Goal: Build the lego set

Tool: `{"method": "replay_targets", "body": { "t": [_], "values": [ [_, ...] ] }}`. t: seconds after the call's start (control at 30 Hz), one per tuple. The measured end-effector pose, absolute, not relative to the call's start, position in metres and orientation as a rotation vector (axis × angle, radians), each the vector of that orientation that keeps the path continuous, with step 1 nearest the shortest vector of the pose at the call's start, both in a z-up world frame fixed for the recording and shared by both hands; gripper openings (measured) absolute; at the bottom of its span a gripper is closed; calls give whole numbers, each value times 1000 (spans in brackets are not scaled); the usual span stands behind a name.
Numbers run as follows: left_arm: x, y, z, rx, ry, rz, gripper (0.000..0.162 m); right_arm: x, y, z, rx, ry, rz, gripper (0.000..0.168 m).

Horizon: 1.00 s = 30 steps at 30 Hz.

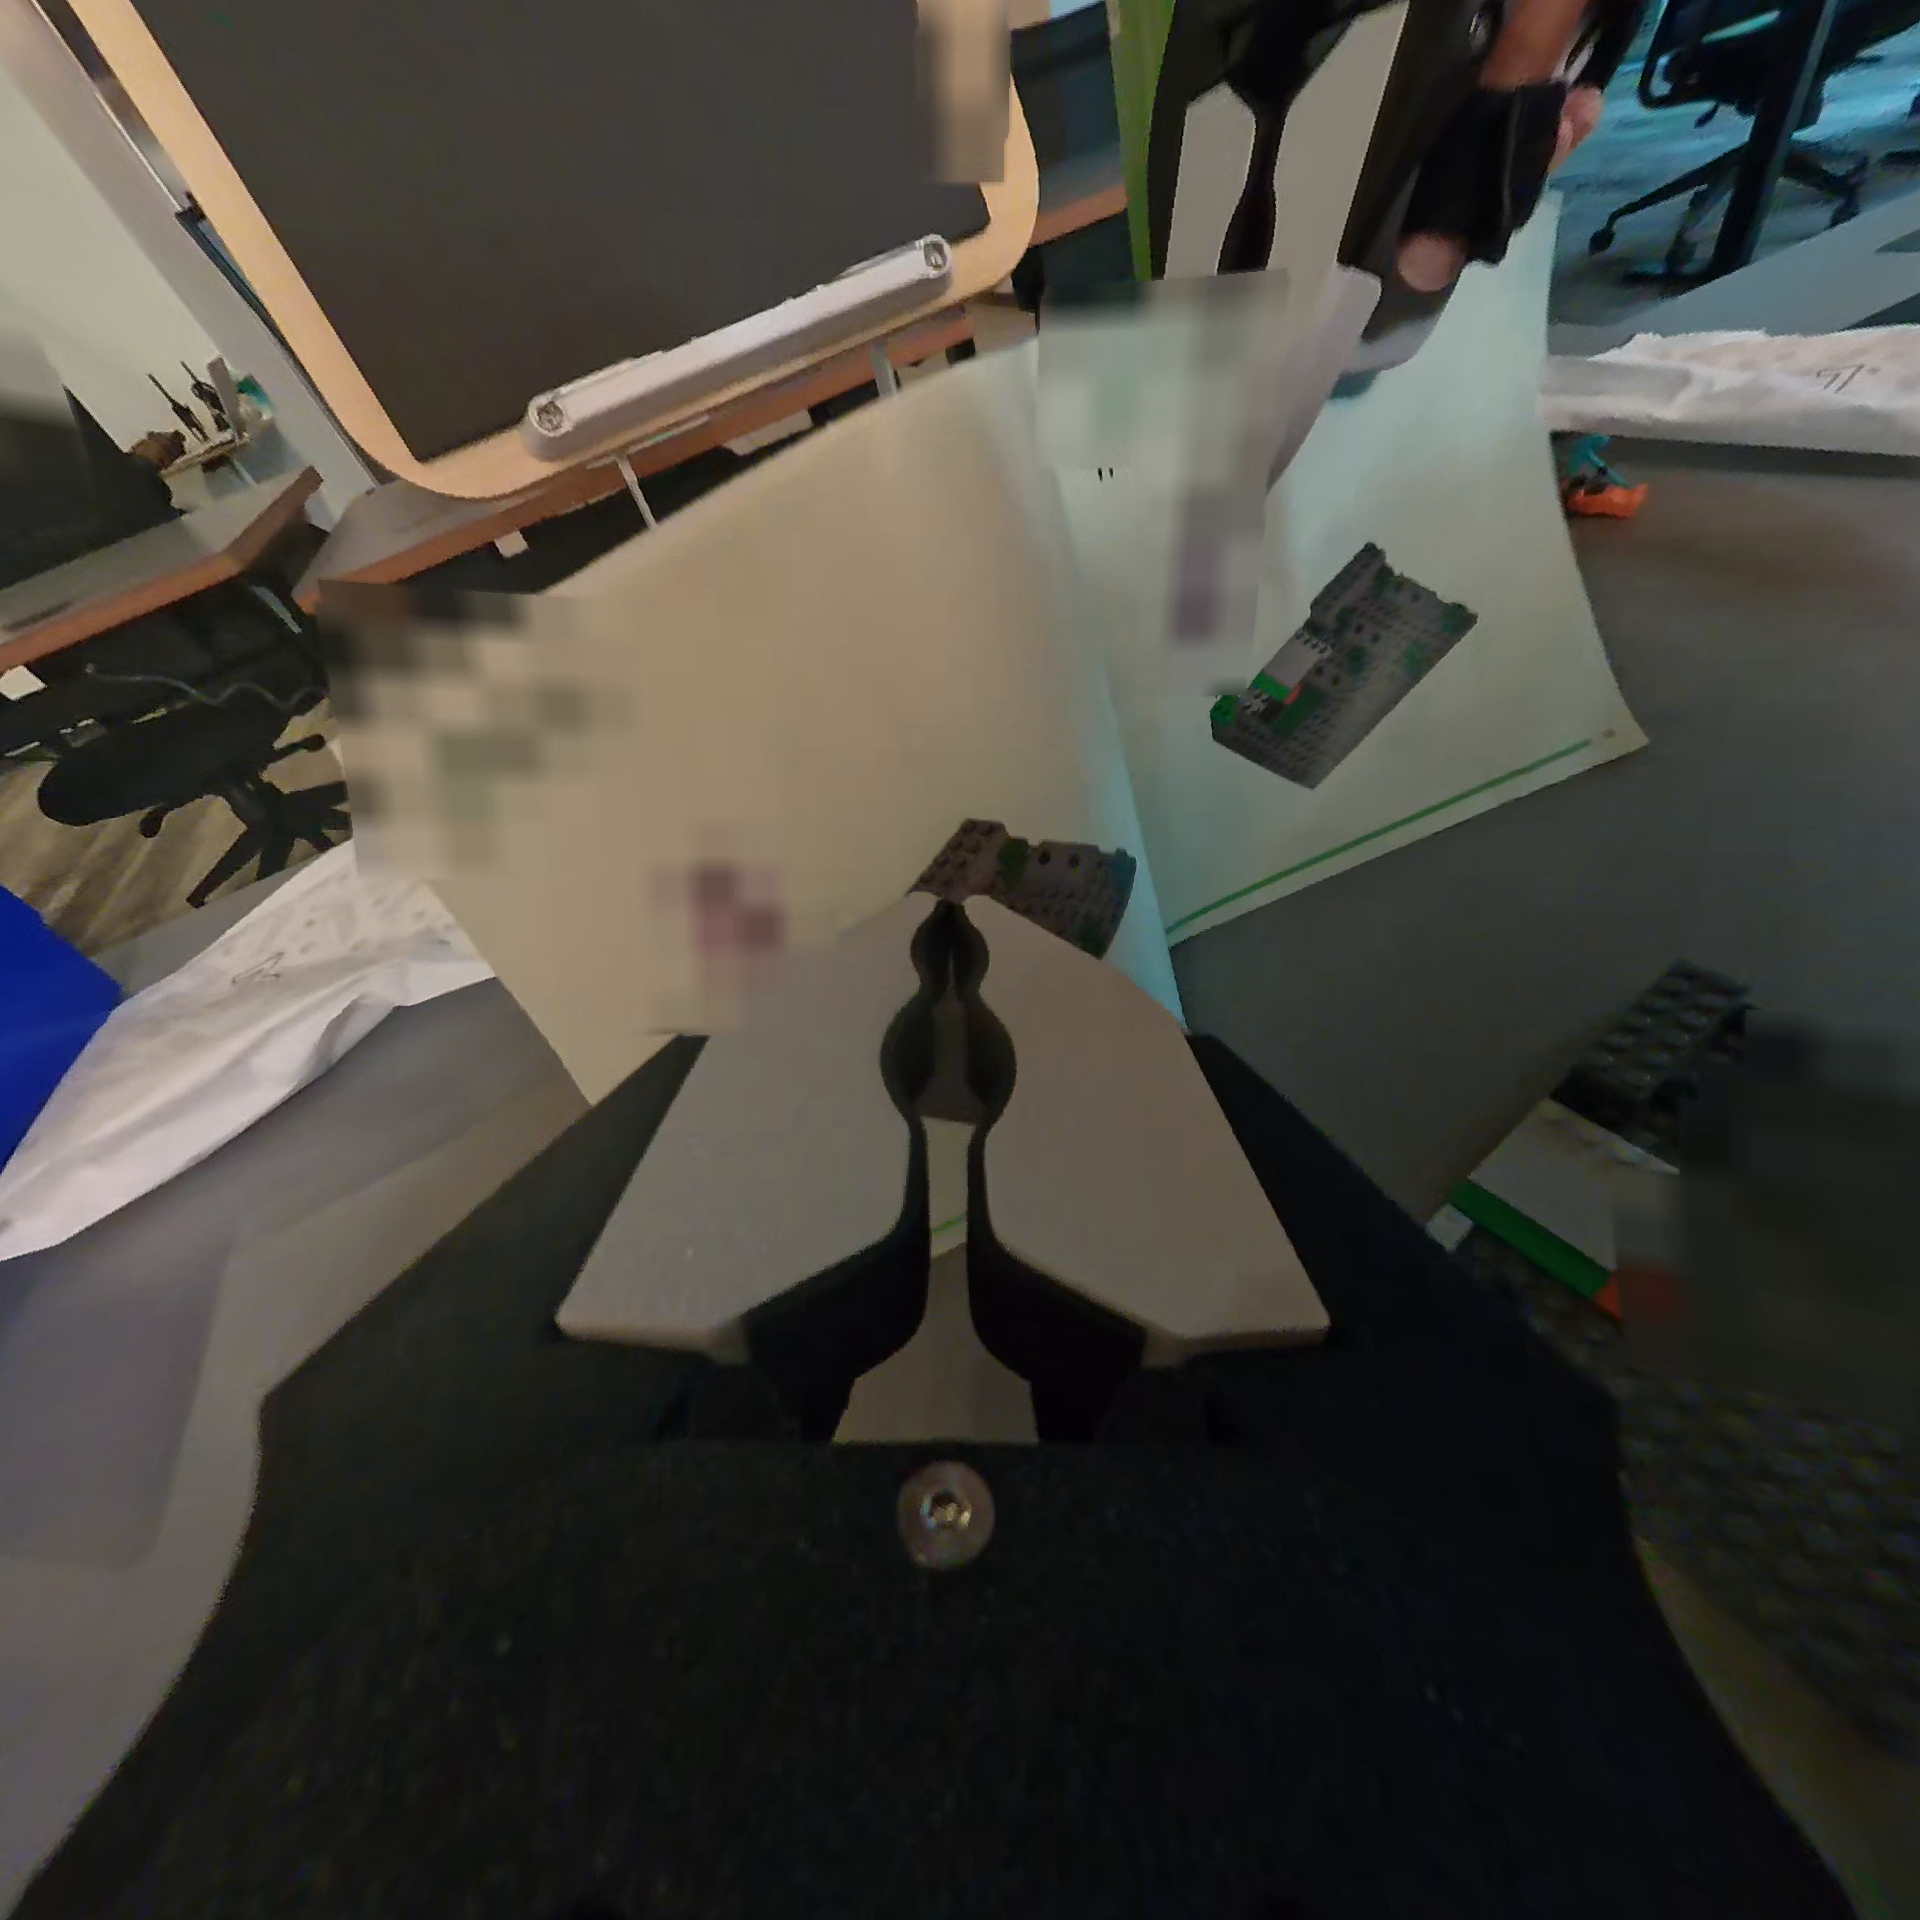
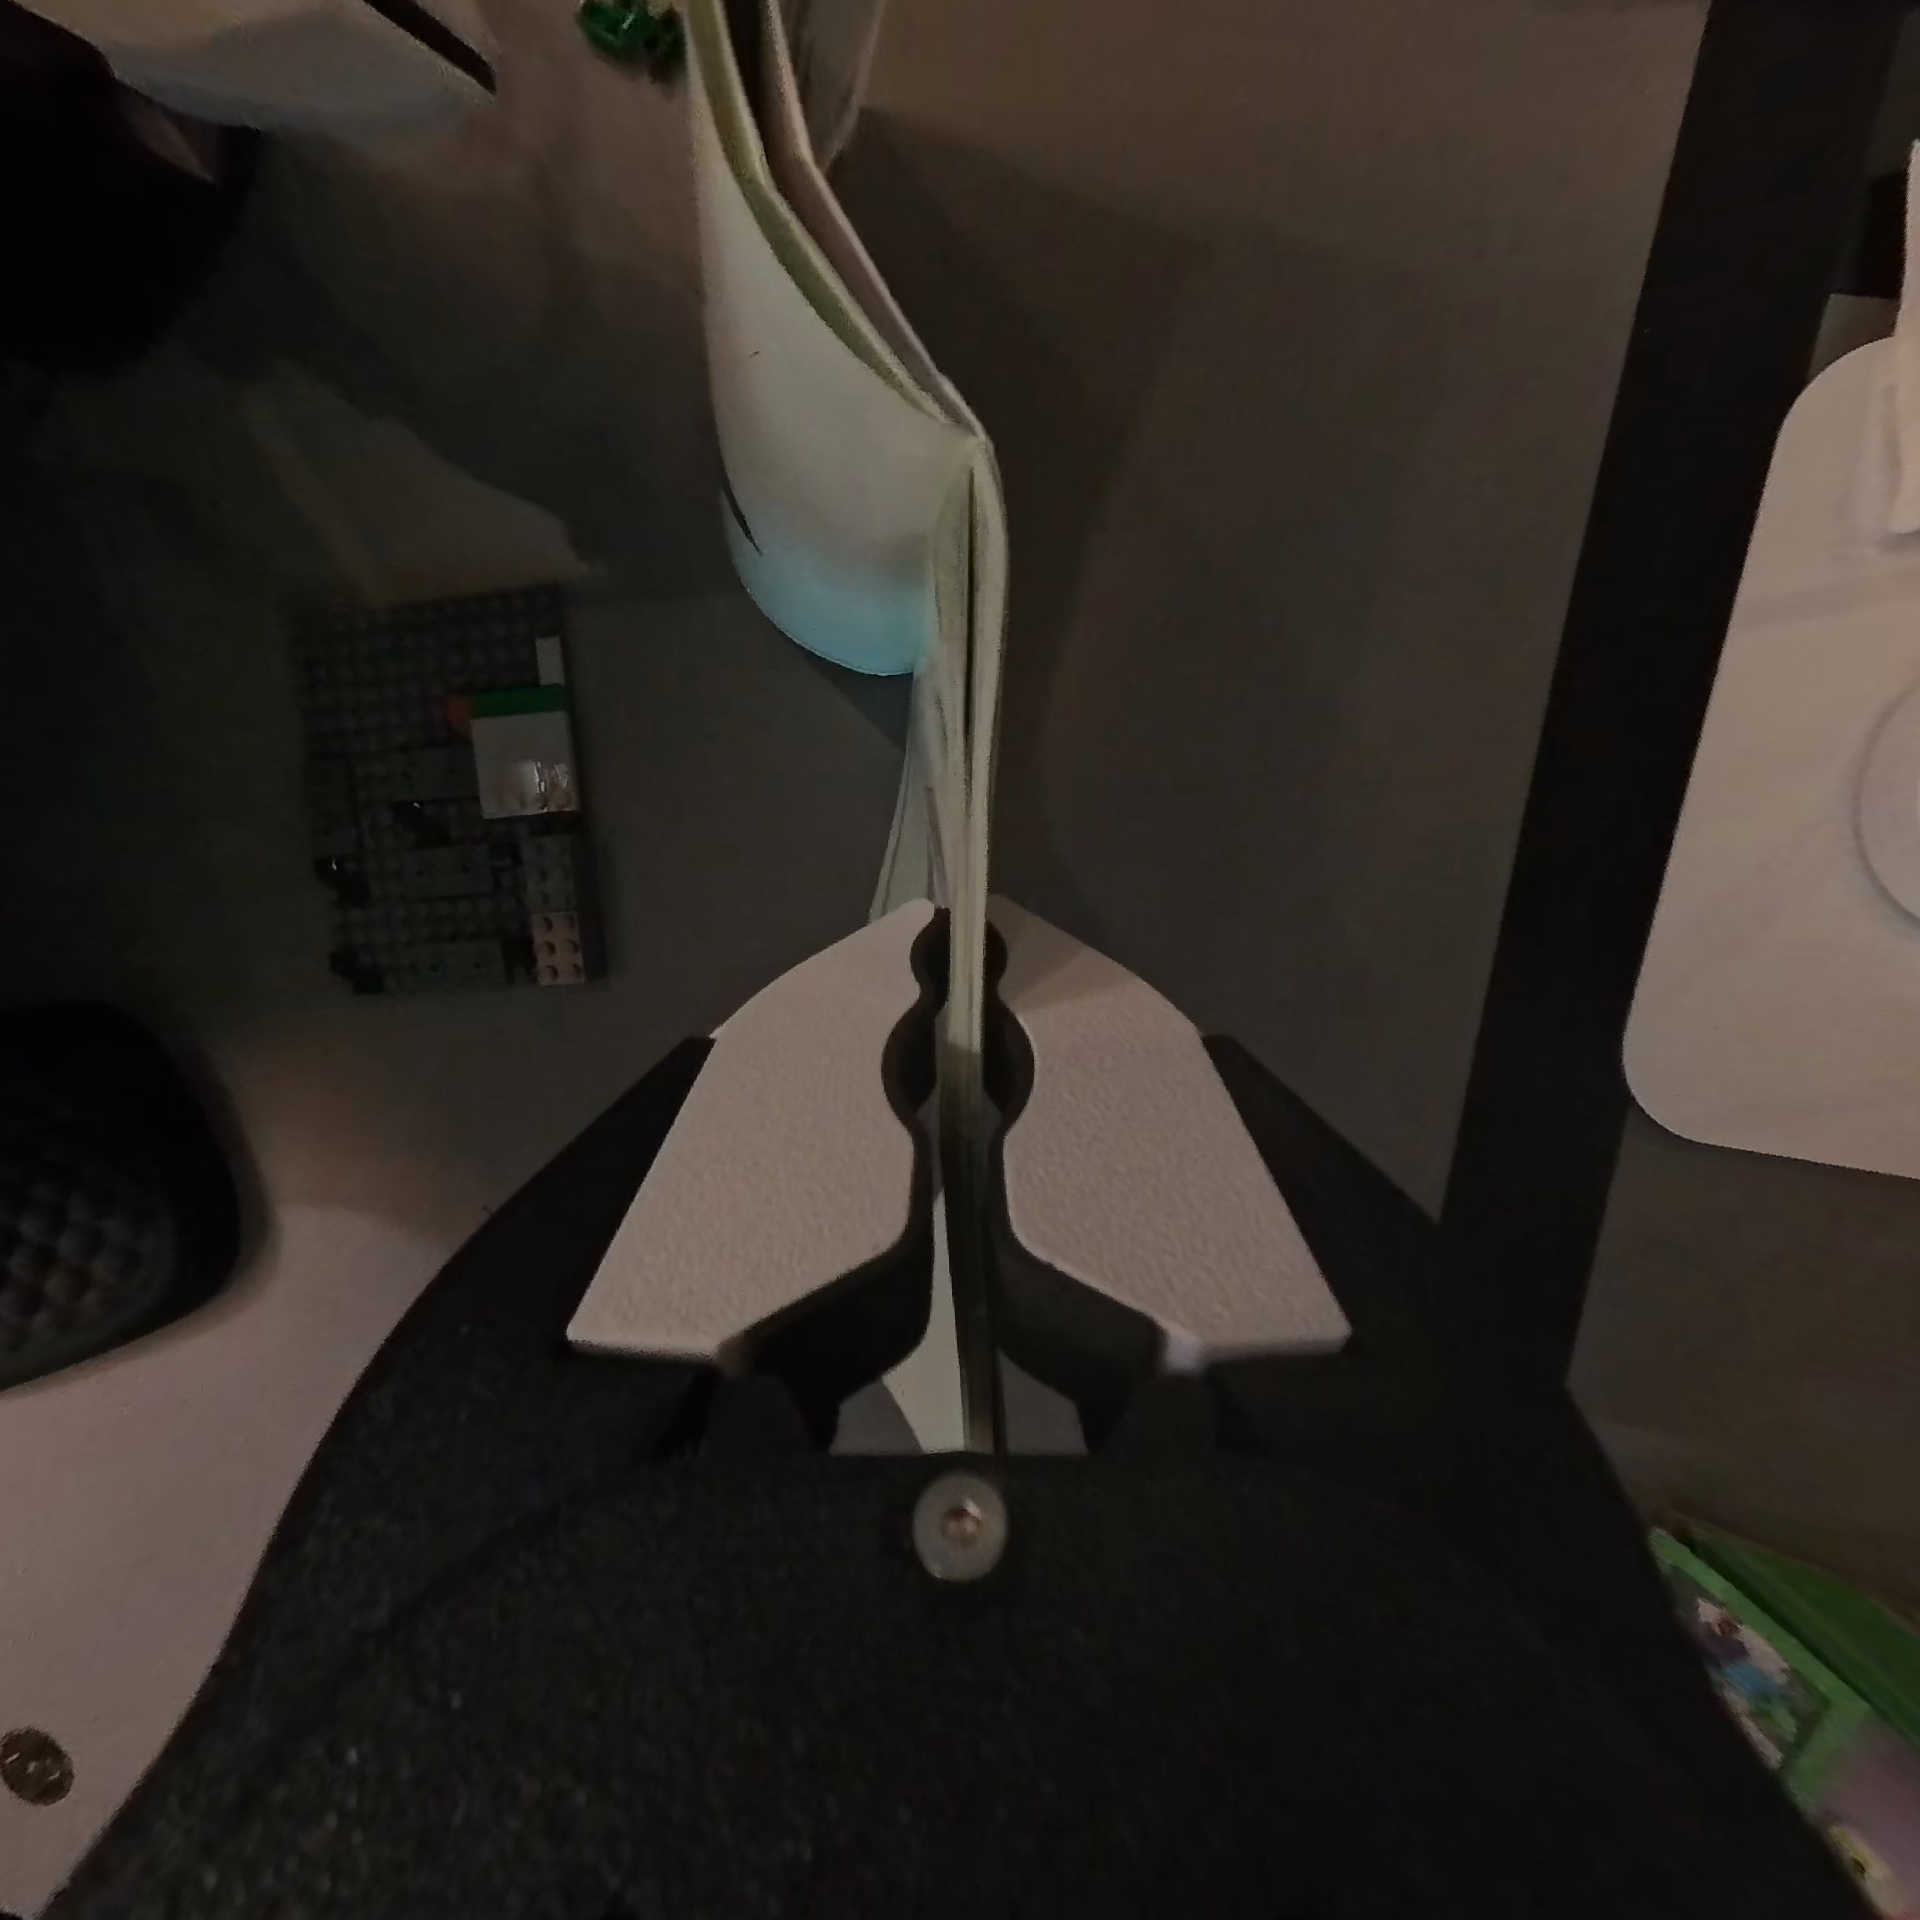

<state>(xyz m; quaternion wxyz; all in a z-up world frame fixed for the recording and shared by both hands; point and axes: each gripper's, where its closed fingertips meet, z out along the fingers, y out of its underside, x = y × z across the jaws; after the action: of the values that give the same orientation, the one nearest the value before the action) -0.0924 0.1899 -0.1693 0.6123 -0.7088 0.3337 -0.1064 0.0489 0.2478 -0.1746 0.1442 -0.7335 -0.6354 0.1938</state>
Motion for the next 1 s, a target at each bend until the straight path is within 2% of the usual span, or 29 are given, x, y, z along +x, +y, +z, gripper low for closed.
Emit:
{"method": "replay_targets", "body": {
  "t": [0.03, 1.0],
  "values": [
    [-93, 190, -172, -1639, 772, -245, 0, 49, 248, -175, -2113, -1831, 556, 3],
    [-113, 210, -174, -1660, 691, -231, 0, 46, 248, -174, -2099, -1847, 524, 3]
  ]
}}
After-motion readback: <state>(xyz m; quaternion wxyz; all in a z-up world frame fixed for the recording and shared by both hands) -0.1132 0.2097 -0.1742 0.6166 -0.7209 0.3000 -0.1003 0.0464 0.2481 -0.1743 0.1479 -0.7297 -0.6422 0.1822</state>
